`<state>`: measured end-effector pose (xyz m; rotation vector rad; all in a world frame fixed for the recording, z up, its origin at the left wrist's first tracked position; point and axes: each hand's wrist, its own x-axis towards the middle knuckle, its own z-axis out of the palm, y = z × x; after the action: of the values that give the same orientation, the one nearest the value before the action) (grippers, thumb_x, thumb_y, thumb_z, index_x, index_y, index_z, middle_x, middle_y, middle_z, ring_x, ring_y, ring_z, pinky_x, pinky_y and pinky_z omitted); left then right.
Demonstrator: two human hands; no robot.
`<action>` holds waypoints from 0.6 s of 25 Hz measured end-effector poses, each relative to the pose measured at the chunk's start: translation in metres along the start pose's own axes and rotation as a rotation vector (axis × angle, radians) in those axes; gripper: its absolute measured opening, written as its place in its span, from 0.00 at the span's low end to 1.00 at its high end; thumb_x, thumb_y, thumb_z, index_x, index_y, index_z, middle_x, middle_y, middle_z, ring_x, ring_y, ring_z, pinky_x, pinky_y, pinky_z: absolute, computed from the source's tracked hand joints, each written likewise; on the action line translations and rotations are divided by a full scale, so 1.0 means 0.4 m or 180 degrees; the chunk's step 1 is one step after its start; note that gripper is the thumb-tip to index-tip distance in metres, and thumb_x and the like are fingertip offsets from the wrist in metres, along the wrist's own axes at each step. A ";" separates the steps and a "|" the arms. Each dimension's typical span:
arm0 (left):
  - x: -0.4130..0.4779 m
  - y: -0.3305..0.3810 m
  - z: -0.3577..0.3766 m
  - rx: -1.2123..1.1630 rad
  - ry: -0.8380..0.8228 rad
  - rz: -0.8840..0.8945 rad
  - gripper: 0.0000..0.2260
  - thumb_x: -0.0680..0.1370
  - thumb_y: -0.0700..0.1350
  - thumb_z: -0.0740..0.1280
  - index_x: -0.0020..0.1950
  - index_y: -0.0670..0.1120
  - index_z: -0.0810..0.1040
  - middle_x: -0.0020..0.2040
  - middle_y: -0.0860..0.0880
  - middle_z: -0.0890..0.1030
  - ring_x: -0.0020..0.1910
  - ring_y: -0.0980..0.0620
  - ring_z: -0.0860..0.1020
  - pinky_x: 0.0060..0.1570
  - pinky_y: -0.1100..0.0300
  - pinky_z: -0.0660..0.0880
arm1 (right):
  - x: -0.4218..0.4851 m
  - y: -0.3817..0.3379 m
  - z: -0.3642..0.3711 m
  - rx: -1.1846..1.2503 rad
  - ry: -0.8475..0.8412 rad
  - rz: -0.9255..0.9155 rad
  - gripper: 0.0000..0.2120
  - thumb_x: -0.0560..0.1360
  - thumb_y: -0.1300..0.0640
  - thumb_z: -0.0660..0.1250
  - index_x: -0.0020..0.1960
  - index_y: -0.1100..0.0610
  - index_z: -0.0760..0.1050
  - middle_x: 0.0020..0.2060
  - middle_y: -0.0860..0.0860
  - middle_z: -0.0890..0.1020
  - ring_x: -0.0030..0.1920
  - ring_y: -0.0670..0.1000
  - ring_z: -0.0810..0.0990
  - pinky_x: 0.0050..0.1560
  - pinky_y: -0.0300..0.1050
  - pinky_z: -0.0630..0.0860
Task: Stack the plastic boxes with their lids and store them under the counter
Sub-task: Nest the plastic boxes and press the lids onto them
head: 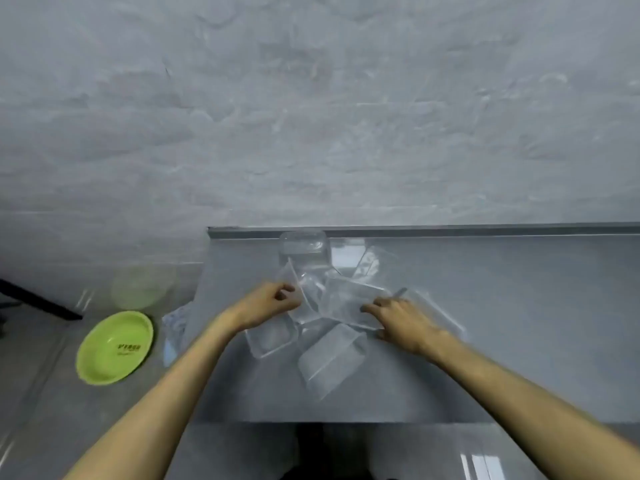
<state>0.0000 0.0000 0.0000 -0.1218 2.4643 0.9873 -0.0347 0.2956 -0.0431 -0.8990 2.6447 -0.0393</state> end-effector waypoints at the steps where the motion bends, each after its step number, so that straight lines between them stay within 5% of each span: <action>1: 0.025 -0.019 -0.008 -0.0084 -0.0002 -0.0060 0.20 0.77 0.52 0.67 0.67 0.47 0.74 0.57 0.46 0.82 0.52 0.50 0.81 0.56 0.57 0.75 | 0.030 -0.023 0.018 -0.0001 -0.0063 -0.0009 0.26 0.73 0.50 0.68 0.69 0.50 0.68 0.63 0.53 0.77 0.63 0.58 0.76 0.60 0.50 0.72; 8: 0.132 -0.068 -0.029 -0.0321 -0.0306 -0.0124 0.16 0.78 0.49 0.67 0.64 0.45 0.76 0.54 0.46 0.82 0.45 0.52 0.82 0.48 0.62 0.75 | 0.106 -0.070 0.093 -0.0101 -0.0075 0.0142 0.14 0.74 0.56 0.63 0.58 0.55 0.77 0.56 0.55 0.81 0.60 0.57 0.77 0.62 0.49 0.71; 11: 0.158 -0.062 -0.031 -0.0643 -0.0319 -0.0103 0.15 0.78 0.49 0.66 0.63 0.45 0.76 0.55 0.45 0.82 0.43 0.56 0.81 0.40 0.70 0.75 | 0.099 -0.057 0.085 0.0457 0.0313 0.0248 0.10 0.77 0.51 0.60 0.49 0.55 0.77 0.51 0.53 0.83 0.54 0.57 0.80 0.55 0.48 0.73; 15: 0.145 -0.020 -0.026 -0.1565 -0.0477 -0.0282 0.12 0.76 0.60 0.65 0.56 0.58 0.78 0.52 0.53 0.84 0.49 0.53 0.83 0.53 0.57 0.79 | 0.074 0.003 0.028 0.1402 0.0757 0.0953 0.12 0.78 0.49 0.62 0.38 0.51 0.69 0.35 0.50 0.79 0.38 0.56 0.77 0.38 0.47 0.70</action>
<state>-0.0532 -0.0075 -0.0251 -0.3019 2.0207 1.4844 -0.0536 0.2797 -0.0629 -0.3689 2.7851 -0.6614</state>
